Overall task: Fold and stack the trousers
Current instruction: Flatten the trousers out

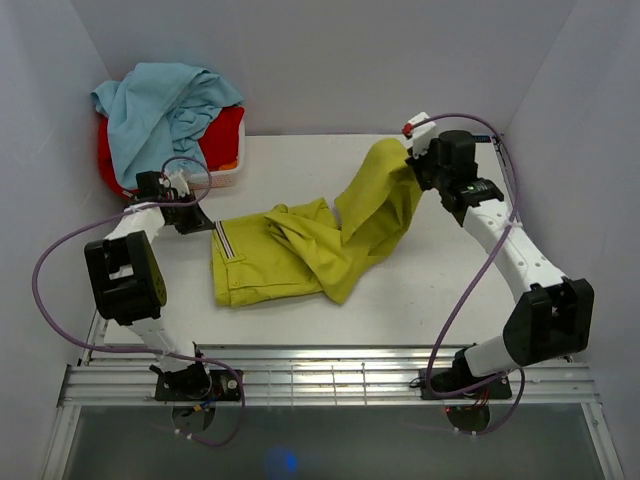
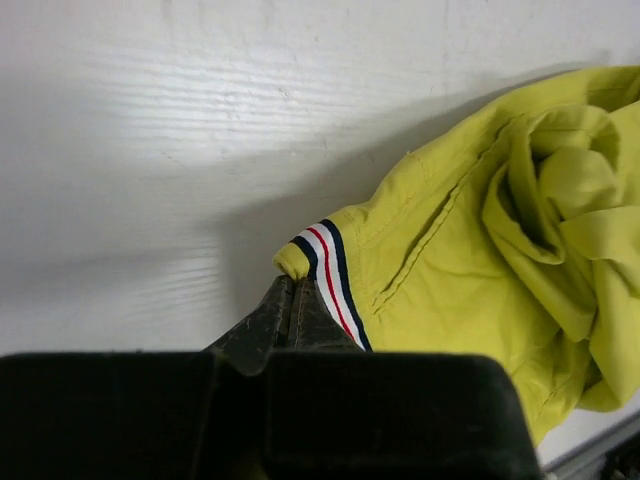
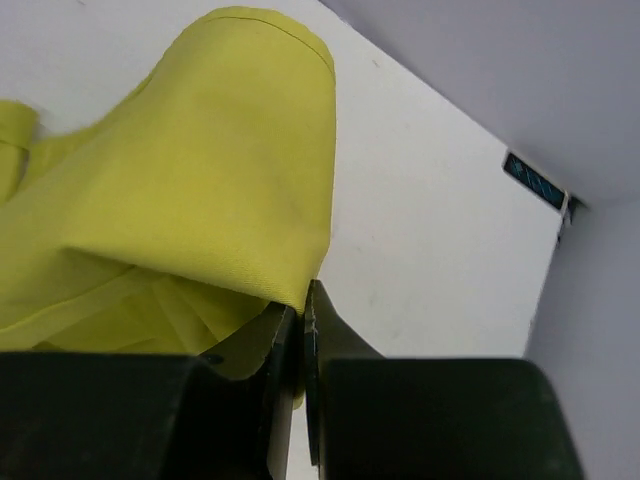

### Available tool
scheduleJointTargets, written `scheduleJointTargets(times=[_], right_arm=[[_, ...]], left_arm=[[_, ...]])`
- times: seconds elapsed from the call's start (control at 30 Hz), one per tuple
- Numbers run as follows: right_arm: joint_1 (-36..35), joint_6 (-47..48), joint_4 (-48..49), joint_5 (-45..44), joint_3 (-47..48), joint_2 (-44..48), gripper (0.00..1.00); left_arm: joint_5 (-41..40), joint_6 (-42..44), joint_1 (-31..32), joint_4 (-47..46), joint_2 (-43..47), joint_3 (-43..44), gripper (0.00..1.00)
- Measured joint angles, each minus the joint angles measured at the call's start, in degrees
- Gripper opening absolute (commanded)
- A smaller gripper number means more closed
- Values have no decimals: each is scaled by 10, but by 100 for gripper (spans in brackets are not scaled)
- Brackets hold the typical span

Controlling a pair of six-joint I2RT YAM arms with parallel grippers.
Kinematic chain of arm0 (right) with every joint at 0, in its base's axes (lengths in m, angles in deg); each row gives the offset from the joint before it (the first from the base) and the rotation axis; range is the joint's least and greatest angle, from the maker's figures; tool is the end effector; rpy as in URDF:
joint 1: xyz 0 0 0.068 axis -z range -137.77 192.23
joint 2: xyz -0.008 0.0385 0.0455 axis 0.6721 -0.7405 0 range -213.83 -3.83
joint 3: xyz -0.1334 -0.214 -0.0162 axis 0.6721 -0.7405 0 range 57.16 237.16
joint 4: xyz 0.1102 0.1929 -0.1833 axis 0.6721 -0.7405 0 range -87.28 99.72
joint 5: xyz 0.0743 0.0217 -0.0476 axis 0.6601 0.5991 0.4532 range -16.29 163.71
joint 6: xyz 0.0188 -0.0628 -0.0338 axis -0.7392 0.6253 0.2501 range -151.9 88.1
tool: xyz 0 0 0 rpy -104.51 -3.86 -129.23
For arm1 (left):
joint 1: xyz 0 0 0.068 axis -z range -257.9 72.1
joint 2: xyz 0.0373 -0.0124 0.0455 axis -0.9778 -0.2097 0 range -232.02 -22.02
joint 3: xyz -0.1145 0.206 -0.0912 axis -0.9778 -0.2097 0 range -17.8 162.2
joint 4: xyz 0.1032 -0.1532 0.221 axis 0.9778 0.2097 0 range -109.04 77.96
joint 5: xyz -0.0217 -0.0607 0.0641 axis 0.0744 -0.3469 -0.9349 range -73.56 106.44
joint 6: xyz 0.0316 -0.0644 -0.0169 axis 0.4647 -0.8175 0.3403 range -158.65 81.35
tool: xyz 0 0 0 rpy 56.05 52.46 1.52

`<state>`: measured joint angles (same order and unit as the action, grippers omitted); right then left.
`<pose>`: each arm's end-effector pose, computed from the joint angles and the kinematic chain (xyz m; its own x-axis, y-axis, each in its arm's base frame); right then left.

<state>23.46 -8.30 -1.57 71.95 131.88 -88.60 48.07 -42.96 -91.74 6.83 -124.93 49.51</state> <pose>0.3827 0.1281 0.3176 -0.1979 -0.4898 -0.8491 -0.4077 0.8289 -0.3831 0.3880 0.0623 0.1292 -0.8536 -0.2764 -0.4416 -0.0248 0.8683 -0.4955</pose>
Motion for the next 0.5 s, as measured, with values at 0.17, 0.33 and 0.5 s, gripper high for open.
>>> scheduleJointTargets(times=[0.17,0.33,0.5], right_arm=[[81,-32,-42,-26,-66,60,8],[125,-45,-114,-43,-157,83,8],[139,-40,-206,-39,-201,74,55]], left_arm=[[-43,34,-19,-5,93,-2,0],[-91,82,-23,-4,107,0,0],[-118,108,-25,-1,63,0,0]])
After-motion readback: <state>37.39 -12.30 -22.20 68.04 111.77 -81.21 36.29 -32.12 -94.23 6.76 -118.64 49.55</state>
